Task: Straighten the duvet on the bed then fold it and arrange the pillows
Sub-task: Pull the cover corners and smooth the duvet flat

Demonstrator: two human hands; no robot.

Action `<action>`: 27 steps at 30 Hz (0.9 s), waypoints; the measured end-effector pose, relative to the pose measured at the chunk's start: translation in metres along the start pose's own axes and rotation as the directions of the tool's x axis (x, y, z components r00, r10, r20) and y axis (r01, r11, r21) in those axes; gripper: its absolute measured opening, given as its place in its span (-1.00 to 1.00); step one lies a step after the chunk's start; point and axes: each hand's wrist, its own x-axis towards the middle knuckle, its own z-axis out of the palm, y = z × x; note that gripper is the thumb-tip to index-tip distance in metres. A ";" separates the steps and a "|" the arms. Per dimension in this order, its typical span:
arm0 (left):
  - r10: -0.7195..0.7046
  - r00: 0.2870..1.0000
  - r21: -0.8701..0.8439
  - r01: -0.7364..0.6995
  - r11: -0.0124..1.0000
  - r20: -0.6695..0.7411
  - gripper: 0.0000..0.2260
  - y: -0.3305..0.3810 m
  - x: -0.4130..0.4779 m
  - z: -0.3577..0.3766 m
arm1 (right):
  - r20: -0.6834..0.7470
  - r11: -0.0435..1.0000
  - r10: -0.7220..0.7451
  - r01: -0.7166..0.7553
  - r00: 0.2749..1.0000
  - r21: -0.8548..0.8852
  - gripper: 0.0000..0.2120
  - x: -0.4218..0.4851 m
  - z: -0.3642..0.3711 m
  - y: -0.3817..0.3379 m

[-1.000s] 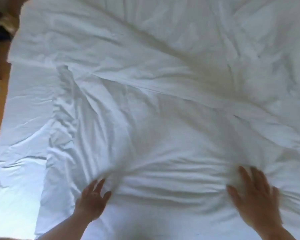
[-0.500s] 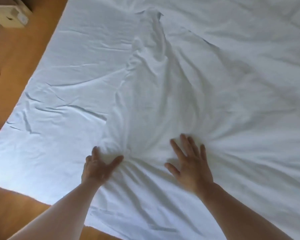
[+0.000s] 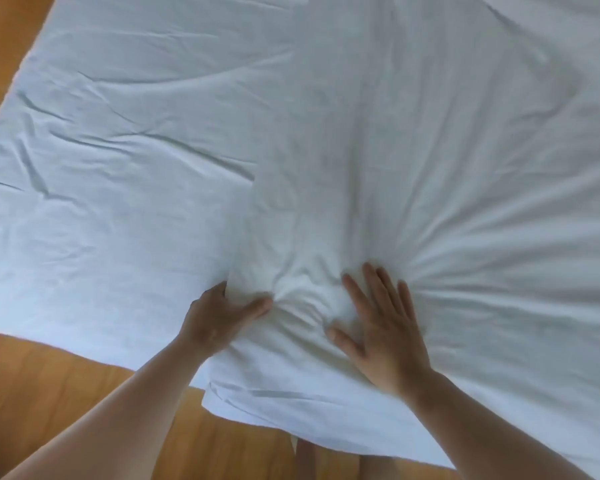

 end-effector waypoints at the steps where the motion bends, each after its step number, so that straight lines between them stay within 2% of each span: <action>1: 0.011 1.000 -0.061 -0.009 0.998 0.028 -0.33 -0.004 -0.006 0.001 | 0.003 1.000 -0.020 0.020 1.000 0.014 -0.18 -0.008 0.000 0.003; 2: 0.025 0.999 -0.102 -0.021 0.995 0.038 -0.29 -0.009 -0.015 0.005 | 0.008 0.999 -0.037 0.037 0.999 0.027 -0.16 -0.020 0.002 0.004; 4: 0.050 0.999 -0.113 -0.049 0.992 0.007 -0.35 -0.016 -0.028 0.017 | -0.006 0.998 -0.051 0.051 0.999 0.039 -0.14 -0.045 0.011 0.001; 8: 0.139 0.989 0.040 -0.137 0.990 -0.056 -0.43 -0.014 -0.023 0.031 | -0.050 1.000 -0.008 0.008 0.999 0.005 -0.08 -0.059 0.039 -0.011; 10: 0.167 0.985 0.040 -0.165 0.985 -0.041 -0.45 -0.022 -0.021 0.032 | -0.048 1.000 -0.002 0.002 0.999 -0.013 -0.08 -0.053 0.045 -0.010; 13: 0.128 0.992 0.028 -0.127 0.991 -0.018 -0.41 -0.033 -0.021 0.026 | -0.025 0.993 -0.119 0.119 0.993 -0.024 -0.13 -0.060 0.045 -0.002; 15: 0.099 0.995 0.077 -0.098 0.992 -0.016 -0.31 -0.031 -0.022 0.024 | -0.009 0.985 -0.173 0.172 0.985 -0.020 -0.21 -0.067 0.034 0.015; 17: 0.028 0.997 0.126 -0.019 0.992 -0.067 -0.21 -0.022 -0.032 0.026 | -0.026 0.994 -0.109 0.109 0.994 -0.008 -0.25 -0.073 0.016 0.045; 19: 0.015 0.970 0.237 0.044 0.971 -0.243 -0.17 -0.016 -0.049 0.039 | -0.044 0.999 -0.007 0.005 0.999 -0.046 -0.27 -0.084 -0.001 0.090; 20: 0.136 0.928 0.358 -0.002 0.934 -0.348 -0.19 -0.010 -0.058 0.051 | -0.036 0.996 0.031 -0.034 0.999 -0.077 -0.27 -0.092 -0.008 0.114; 21: 0.324 0.860 0.496 -0.098 0.863 -0.393 -0.26 0.000 -0.064 0.068 | -0.031 0.993 0.052 -0.055 0.998 -0.104 -0.26 -0.100 -0.014 0.136; 22: 0.507 0.785 0.604 -0.221 0.765 -0.355 -0.35 0.015 -0.069 0.089 | -0.027 0.990 0.059 -0.062 0.998 -0.126 -0.25 -0.106 -0.018 0.155; 23: 0.638 0.726 0.666 -0.345 0.661 -0.257 -0.40 0.036 -0.072 0.115 | -0.032 0.988 0.060 -0.064 0.998 -0.141 -0.24 -0.110 -0.022 0.172; 24: 0.711 0.690 0.686 -0.451 0.571 -0.137 -0.41 0.062 -0.075 0.146 | -0.042 0.987 0.065 -0.070 0.997 -0.147 -0.23 -0.112 -0.027 0.187; 27: 0.745 0.652 0.685 -0.608 0.401 0.141 -0.35 0.129 -0.089 0.245 | -0.128 0.969 0.196 -0.212 0.972 -0.124 -0.22 -0.125 -0.038 0.236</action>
